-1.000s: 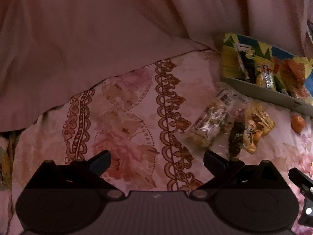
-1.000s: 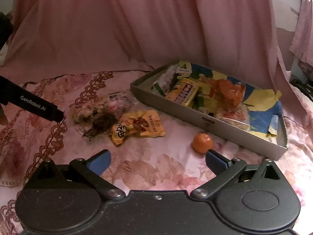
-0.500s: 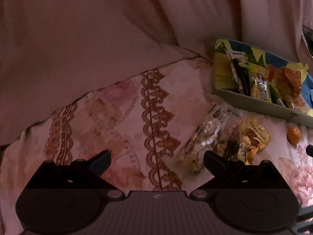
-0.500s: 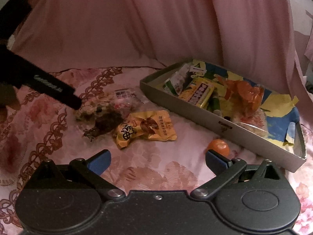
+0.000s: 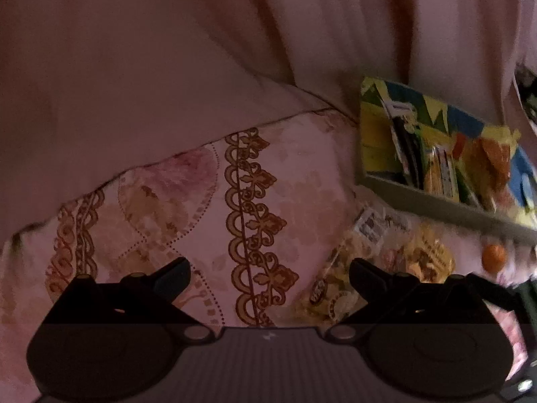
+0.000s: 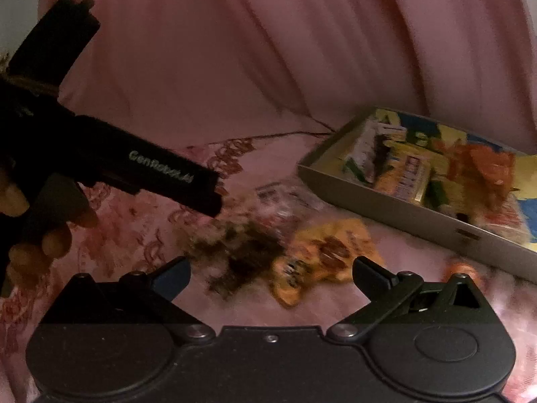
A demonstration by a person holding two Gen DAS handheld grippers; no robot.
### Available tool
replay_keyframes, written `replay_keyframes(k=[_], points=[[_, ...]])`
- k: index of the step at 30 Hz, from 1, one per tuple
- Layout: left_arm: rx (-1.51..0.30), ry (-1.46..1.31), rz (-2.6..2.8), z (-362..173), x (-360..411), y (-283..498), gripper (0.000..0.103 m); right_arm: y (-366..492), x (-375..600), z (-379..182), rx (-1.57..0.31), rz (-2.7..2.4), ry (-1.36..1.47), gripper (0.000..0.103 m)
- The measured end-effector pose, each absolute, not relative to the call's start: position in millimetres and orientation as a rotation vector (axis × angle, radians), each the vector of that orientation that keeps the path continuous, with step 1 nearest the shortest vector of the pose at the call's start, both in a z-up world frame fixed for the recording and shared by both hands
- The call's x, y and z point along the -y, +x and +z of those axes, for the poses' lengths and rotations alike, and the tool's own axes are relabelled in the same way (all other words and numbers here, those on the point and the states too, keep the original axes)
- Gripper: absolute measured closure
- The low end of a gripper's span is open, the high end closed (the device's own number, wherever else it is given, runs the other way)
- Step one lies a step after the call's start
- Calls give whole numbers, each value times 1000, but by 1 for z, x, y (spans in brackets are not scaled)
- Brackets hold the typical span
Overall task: Organize snacks
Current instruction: 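Move the left tool toward the clear nut-bar pack while the right tool approaches the brown jerky pack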
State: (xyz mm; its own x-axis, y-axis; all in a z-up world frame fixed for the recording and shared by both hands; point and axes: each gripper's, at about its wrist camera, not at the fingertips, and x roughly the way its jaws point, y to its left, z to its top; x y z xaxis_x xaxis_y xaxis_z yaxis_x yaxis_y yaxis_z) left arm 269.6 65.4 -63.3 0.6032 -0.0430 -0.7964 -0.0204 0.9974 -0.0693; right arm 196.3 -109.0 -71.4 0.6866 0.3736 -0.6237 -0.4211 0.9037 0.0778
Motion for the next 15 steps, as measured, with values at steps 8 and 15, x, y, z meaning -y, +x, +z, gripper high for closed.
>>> replay_keyframes(k=[8, 15], points=[[-936, -137, -40, -70, -75, 276, 1, 208, 105, -88, -714, 281, -172, 1], [-931, -143, -106, -70, -69, 274, 1, 205, 139, -80, -762, 134, -121, 1]])
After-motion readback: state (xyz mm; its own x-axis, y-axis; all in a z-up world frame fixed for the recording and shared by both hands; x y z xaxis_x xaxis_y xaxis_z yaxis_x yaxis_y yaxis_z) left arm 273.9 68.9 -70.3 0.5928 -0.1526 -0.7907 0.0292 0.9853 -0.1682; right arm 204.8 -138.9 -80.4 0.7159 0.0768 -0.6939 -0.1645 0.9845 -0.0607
